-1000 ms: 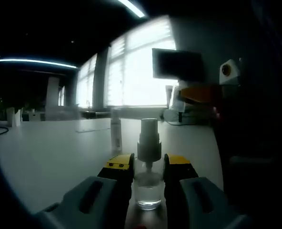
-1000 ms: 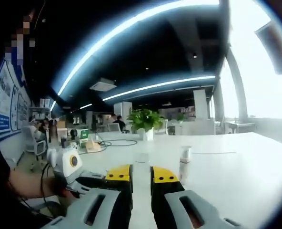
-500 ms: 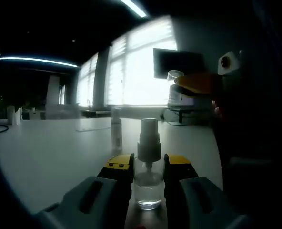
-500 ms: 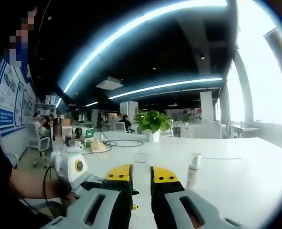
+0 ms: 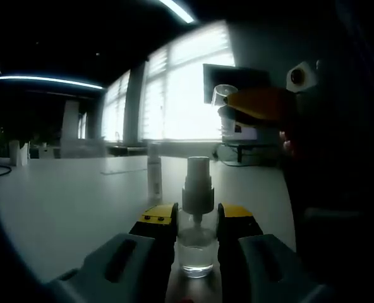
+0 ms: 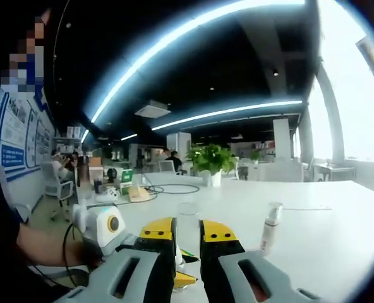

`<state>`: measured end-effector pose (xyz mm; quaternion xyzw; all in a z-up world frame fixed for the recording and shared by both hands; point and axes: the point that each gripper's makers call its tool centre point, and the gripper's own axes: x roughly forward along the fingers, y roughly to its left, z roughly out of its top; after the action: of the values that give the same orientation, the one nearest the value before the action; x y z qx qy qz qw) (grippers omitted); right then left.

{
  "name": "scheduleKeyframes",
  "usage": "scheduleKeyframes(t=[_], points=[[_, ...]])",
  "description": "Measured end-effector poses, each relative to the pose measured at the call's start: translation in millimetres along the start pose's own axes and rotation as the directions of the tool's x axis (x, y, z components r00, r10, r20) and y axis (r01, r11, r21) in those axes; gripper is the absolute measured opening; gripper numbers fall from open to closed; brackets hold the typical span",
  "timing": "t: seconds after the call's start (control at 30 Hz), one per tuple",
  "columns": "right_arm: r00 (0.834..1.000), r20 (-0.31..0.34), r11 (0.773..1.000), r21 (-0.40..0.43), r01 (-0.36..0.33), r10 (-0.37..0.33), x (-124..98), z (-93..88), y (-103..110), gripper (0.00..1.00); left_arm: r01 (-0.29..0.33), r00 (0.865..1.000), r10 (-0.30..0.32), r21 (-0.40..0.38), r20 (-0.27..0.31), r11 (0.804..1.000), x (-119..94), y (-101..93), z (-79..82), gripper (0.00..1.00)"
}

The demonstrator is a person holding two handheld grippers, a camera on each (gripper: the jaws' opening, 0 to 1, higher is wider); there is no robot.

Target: Clamp pump bottle remove cover press pump head put on cover

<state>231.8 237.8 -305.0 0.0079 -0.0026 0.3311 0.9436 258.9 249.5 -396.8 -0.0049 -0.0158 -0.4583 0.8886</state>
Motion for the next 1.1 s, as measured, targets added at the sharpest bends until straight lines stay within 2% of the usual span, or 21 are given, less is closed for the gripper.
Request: scheduleKeyframes(t=[0.2,0.33,0.43,0.87,1.1], points=[[1.0,-0.019,0.999,-0.028,-0.022,0.021,7.1,-4.3,11.1,0.09,0.0,1.0,0.0,0.001,0.001,1.0,0.0,0.3,0.3,0.16],[0.999,-0.025,0.999,0.005,-0.031,0.031,10.6,-6.6,11.8,0.09,-0.001,1.0,0.001,0.001,0.0,1.0,-0.1,0.5,0.0,0.16],[0.998,-0.044,0.999,-0.022,-0.039,0.038,12.6,-11.3,16.1,0.09,0.0,1.0,0.0,0.0,0.001,1.0,0.1,0.8,-0.1,0.16],[0.997,-0.065,0.998,-0.024,-0.05,0.049,19.6,-15.6,18.2,0.09,-0.001,1.0,0.001,0.002,0.001,1.0,-0.1,0.1,0.4,0.16],[0.994,-0.096,0.998,-0.043,-0.052,0.047,21.3,-24.7,19.3,0.09,0.0,1.0,0.0,0.002,0.001,1.0,0.0,0.0,0.5,0.16]])
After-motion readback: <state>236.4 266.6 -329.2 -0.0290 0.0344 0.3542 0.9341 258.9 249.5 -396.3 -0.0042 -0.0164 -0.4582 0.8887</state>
